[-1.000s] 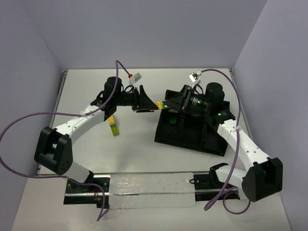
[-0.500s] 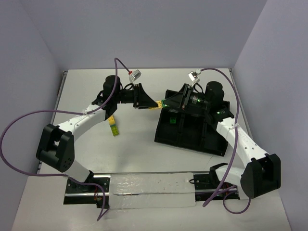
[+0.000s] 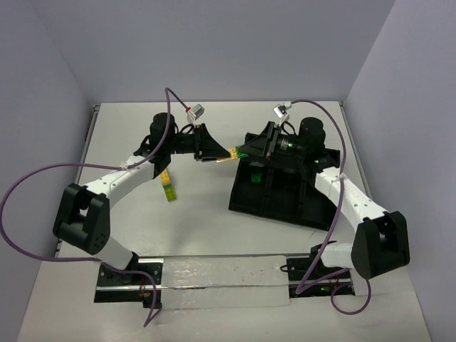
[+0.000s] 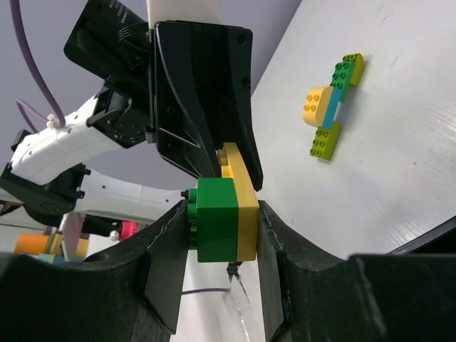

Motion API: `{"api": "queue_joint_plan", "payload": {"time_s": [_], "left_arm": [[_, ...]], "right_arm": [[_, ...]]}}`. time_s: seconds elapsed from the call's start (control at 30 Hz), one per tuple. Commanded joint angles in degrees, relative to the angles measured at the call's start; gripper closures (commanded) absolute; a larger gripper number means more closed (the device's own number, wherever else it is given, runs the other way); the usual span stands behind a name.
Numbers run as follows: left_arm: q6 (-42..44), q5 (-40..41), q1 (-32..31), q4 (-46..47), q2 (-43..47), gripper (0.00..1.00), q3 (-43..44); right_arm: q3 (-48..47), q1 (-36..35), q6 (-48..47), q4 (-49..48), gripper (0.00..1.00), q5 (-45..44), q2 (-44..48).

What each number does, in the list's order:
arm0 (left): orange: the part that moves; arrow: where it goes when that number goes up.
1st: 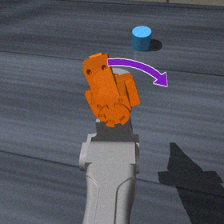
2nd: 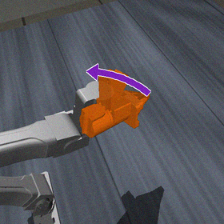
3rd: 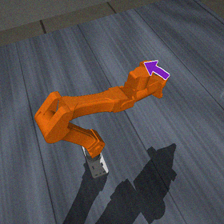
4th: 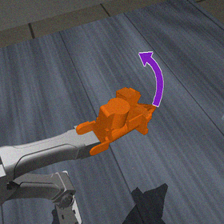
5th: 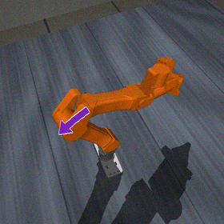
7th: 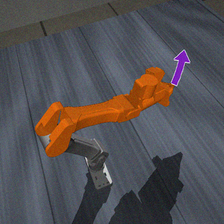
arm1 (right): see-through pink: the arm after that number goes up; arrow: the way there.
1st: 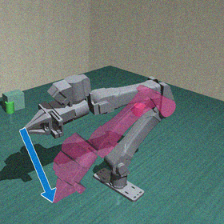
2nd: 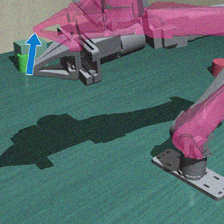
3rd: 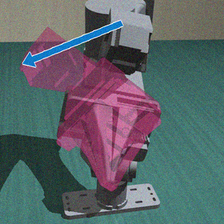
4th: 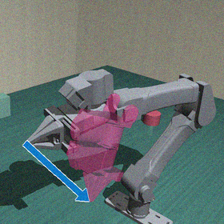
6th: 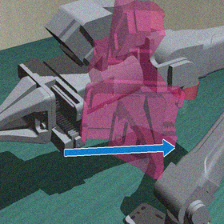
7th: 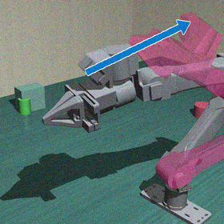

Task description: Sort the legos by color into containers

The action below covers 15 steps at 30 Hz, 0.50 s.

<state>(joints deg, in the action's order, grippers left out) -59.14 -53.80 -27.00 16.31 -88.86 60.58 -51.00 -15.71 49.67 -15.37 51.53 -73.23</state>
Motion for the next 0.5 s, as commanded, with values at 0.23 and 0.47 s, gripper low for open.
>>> {"api": "queue_joint_plan", "payload": {"time_s": [0.23, 0.47], "left_arm": [[3.72, 3.47, 1.69, -8.23, 5.12, 1.0, 0.14], [1.97, 3.6, 1.73, -6.12, 3.98, 1.0, -0.82]], "right_arm": [[-8.27, -0.64, -13.96, 24.09, 0.31, -17.35, -1.48], [-7.17, -0.68, -14.09, 24.76, 0.31, -19.16, -1.74]]}}
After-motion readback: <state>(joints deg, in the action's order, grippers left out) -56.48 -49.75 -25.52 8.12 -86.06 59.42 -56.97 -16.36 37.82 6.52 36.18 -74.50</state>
